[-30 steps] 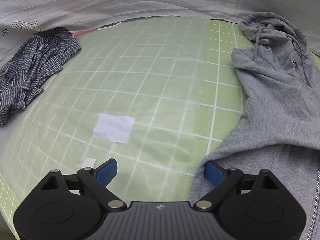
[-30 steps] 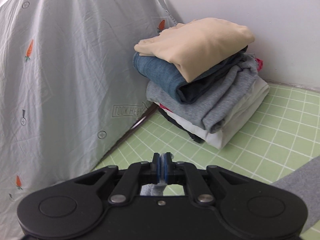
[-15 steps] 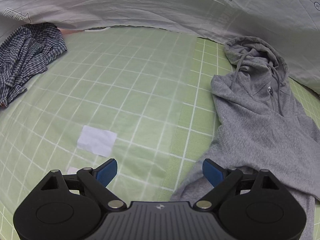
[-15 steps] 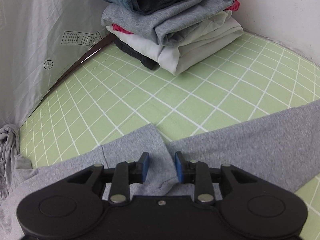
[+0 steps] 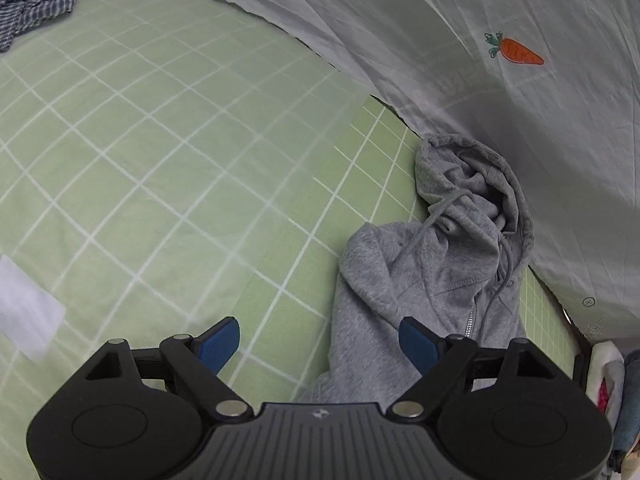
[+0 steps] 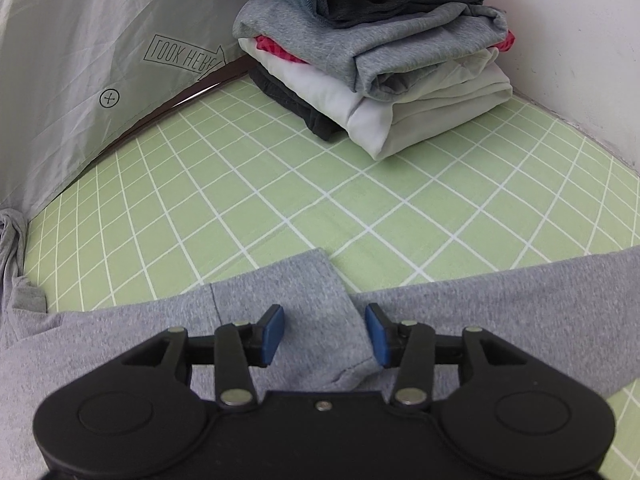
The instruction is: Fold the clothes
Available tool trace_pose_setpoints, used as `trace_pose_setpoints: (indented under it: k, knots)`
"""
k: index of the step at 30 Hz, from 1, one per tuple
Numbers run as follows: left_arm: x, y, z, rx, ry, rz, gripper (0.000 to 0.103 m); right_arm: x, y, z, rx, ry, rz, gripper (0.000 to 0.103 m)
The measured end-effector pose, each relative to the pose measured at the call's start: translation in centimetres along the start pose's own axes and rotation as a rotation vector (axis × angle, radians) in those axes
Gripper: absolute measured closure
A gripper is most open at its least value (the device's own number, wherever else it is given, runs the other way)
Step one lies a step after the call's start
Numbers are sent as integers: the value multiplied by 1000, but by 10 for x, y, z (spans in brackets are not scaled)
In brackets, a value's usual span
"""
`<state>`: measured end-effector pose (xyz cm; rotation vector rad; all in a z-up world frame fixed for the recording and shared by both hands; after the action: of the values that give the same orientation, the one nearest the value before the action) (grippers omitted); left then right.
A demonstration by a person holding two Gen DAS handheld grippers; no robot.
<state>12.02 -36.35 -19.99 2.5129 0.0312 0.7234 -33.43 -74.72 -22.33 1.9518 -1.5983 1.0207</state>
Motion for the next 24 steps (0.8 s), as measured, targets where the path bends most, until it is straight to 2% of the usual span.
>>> trace_pose_setpoints:
  k: [2, 5, 6, 7, 9, 12, 16, 17, 19, 22, 23, 24]
  knots:
    - [8, 7, 12, 3, 2, -7, 18, 0, 0, 0, 1, 3, -4, 56]
    - [19, 15, 24, 17, 3, -25, 27, -1, -1, 0, -3, 6, -15, 56]
    - [23, 17, 28, 24, 2, -34, 39, -1, -2, 0, -5, 8, -19, 56]
    - [25, 18, 32, 29, -8, -49, 45, -1, -2, 0, -7, 9, -22, 56]
    - [26, 20, 41, 37, -35, -82, 77, -1, -3, 1, -10, 11, -26, 56]
    - [33, 27, 47, 56, -22, -58, 93, 0, -3, 2, -10, 14, -32, 56]
    - [52, 36, 54, 86, 26, 26, 98, 0, -2, 3, -2, 19, -38, 56]
    - [59, 38, 56, 95, 51, 50, 103, 0, -2, 3, -1, 22, -40, 56]
    - [74, 44, 57, 101, 100, 90, 103, 0, -1, 3, 2, 25, -43, 56]
    - [90, 51, 54, 81, 117, 143, 103, 1, -1, 3, 5, 26, -44, 56]
    - [92, 55, 51, 66, 110, 170, 98, 0, -1, 3, 6, 27, -45, 56]
    - [91, 58, 49, 53, 94, 203, 86, 0, -1, 3, 6, 28, -45, 56]
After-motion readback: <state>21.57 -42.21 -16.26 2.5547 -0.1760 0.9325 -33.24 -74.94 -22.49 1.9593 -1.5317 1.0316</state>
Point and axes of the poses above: each gripper's, at about its wrist camera, not at the fingertips, and z roughly the way its jaws point, y to its right, x to its top, the point moved 6 cm from there along z, roughly the way its jaws point, and after that the axes turned 13 degrees about y, right-handed, at the moved point
